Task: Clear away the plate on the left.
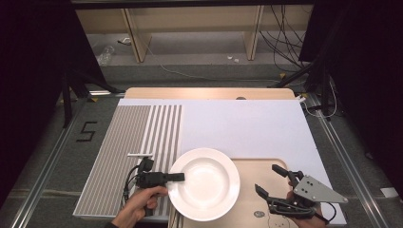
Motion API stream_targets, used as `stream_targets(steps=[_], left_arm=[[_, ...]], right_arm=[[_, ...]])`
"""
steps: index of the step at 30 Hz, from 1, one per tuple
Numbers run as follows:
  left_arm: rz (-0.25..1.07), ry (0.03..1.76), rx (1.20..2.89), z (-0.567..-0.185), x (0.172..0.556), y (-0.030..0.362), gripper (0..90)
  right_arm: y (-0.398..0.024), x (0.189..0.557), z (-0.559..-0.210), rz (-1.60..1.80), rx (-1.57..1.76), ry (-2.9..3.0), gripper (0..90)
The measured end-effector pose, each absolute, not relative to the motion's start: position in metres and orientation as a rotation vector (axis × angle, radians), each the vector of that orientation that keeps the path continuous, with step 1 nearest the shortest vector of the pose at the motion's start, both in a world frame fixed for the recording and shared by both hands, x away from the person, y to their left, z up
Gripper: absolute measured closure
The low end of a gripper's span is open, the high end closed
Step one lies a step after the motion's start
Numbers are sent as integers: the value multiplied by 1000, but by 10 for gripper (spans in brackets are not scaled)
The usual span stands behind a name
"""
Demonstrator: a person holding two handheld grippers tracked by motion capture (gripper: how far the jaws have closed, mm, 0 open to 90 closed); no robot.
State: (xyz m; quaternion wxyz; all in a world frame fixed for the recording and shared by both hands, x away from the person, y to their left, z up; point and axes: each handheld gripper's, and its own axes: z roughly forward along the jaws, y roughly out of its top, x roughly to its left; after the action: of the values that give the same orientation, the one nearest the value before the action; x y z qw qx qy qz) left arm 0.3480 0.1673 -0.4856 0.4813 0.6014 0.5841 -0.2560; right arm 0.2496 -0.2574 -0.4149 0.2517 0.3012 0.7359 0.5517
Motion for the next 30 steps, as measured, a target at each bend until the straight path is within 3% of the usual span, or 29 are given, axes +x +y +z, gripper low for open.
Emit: stream_targets(steps=[30], left_arm=[[-713,1381,1569,-496,358,123,798]], right_arm=[[-259,251,-416,1509,832,1991,205]])
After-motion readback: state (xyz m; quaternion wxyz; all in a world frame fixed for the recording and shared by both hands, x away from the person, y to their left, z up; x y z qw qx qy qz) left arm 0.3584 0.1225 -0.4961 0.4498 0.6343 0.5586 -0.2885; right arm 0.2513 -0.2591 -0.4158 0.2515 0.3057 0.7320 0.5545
